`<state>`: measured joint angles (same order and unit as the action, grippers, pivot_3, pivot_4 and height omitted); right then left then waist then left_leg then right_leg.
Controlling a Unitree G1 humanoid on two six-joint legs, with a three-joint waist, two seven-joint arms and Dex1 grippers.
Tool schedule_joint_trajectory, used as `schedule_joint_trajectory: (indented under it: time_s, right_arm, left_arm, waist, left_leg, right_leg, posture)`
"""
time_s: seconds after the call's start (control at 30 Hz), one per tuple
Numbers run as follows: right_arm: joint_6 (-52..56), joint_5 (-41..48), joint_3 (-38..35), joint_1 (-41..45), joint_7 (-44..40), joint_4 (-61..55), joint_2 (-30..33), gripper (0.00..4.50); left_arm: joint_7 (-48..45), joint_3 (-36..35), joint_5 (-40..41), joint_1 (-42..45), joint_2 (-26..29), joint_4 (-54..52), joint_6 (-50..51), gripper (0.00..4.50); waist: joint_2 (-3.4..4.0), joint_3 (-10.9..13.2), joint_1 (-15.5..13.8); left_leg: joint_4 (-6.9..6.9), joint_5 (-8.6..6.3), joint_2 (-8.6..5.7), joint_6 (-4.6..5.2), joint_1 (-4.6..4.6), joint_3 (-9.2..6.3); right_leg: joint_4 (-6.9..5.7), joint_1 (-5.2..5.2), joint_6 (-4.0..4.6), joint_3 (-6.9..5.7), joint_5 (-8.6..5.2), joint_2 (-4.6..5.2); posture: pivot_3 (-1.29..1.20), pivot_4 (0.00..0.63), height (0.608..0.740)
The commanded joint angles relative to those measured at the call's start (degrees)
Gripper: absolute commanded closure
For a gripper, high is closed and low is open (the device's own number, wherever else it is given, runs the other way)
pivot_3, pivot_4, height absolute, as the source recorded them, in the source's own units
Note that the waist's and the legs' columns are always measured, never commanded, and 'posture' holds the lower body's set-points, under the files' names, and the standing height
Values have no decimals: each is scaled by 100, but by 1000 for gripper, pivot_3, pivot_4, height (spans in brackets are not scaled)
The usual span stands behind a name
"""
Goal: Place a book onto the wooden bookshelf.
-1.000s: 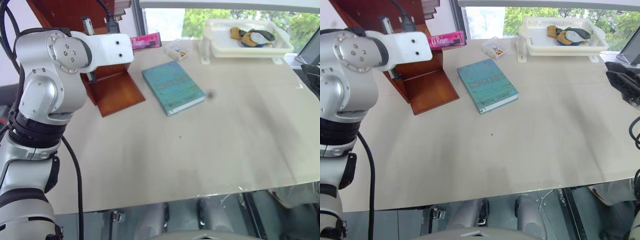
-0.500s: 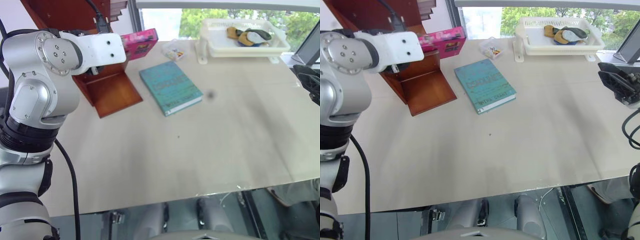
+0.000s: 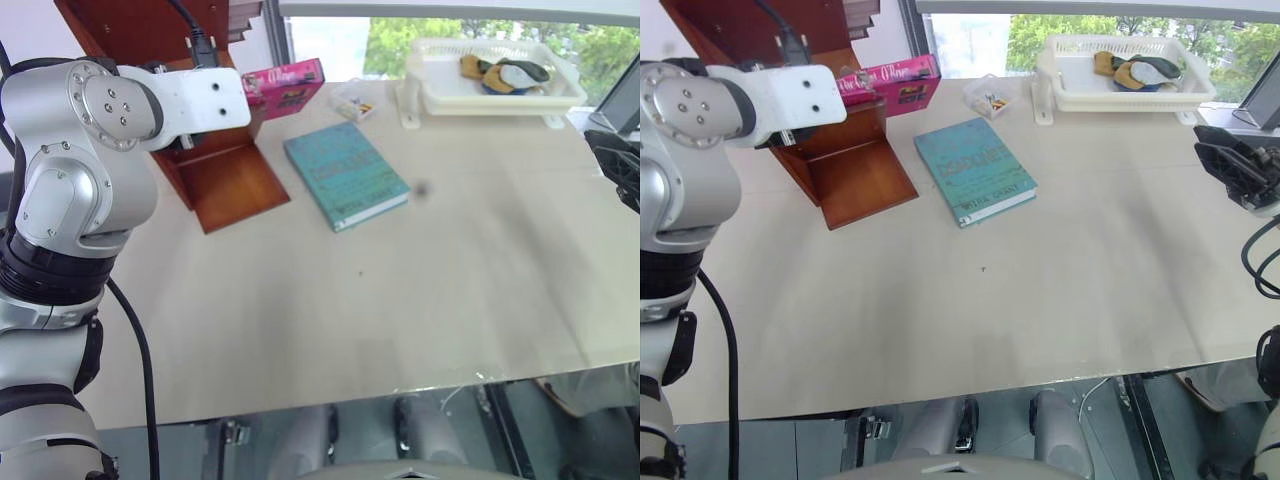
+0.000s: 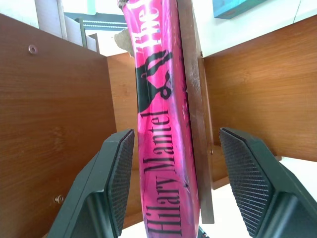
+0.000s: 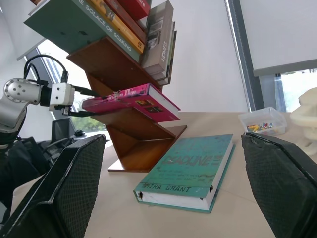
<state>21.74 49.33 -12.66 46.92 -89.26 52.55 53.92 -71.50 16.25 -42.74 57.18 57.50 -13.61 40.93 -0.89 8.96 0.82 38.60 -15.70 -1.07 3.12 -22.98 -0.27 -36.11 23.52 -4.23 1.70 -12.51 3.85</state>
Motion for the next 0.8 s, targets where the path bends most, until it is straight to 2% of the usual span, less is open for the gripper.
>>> schedule_joint_trajectory:
  time_s: [0.03, 0.43, 0.8]
  right_arm:
    - [-138, 0, -93, 181, -324, -11, 73, 0]
    - [-233, -149, -10, 447, -324, 222, -14, 0]
    - [-309, -259, -16, 584, -324, 379, 34, 0]
  left_arm:
    - [-28, -232, -127, 124, 149, -217, 88, 1561]
    - [85, -639, -83, 20, 350, -581, 381, 1561]
    - [293, -1104, -155, -505, 577, -1049, 655, 1561]
  waist:
    - [0, 0, -5]
    - [0, 0, -4]
    - [0, 0, 2]
  left_leg:
    - [0, 0, 0, 0, 0, 0]
    - [2, 1, 1, -1, 0, 0]
    - [2, 2, 2, -4, 0, 1]
  right_leg:
    - [0, 0, 0, 0, 0, 0]
    - [1, -1, 0, -1, 0, -1]
    - [2, -1, 0, 0, 0, -2]
  posture:
    - [0, 150, 740]
    - [0, 150, 740]
    - [0, 150, 740]
